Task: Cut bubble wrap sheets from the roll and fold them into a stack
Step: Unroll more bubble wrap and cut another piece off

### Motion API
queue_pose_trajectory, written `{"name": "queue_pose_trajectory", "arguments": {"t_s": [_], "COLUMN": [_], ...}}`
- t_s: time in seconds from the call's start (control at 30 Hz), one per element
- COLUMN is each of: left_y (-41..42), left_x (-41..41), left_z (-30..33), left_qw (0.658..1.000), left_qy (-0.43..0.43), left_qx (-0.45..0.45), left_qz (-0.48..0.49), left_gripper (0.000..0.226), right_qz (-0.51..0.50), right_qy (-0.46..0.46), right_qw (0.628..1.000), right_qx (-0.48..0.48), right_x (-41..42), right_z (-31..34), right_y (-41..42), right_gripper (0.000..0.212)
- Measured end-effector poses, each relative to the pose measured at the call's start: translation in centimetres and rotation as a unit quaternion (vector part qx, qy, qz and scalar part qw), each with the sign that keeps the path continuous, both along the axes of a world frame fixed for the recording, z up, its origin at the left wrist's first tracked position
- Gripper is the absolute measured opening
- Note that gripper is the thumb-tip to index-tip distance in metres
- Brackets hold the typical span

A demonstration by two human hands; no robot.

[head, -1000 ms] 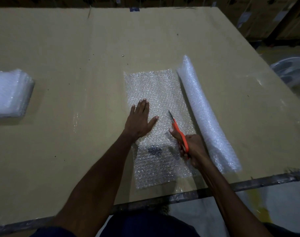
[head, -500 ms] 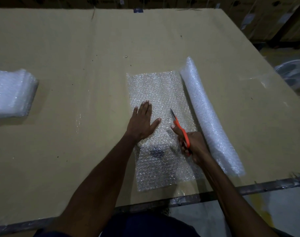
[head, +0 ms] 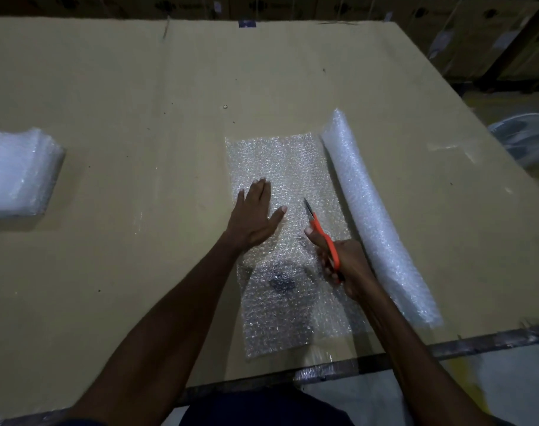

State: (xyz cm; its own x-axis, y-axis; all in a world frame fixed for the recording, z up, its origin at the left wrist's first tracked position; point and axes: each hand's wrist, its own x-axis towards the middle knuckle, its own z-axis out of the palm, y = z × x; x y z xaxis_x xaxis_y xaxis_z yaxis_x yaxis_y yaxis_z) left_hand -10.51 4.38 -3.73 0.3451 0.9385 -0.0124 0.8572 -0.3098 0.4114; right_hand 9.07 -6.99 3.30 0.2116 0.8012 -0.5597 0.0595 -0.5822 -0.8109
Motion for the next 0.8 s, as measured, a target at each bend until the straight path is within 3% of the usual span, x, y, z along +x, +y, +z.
{"name": "queue_pose_trajectory", "arguments": {"t_s": [0.23,0.8], "left_y": [1.6,1.5], "left_x": [-0.4,-0.4], "left_z": [-0.8,-1.2], "left_qw": [0.999,0.998], "left_qy": [0.048,0.062], "left_qx": [0.009,0.028], "left_qz": [-0.01,0.0], "left_gripper": [0.095,0.097], "right_qz": [0.009,0.01], "right_qy": [0.015,-0.003], "right_qw": [1.0,1.0], "right_qx": [-0.002,0.021], "right_x": [0.0,-0.6], "right_z": [0.0,-0.7], "right_y": [0.8,3.5], "right_gripper": [0.057,0.059]}}
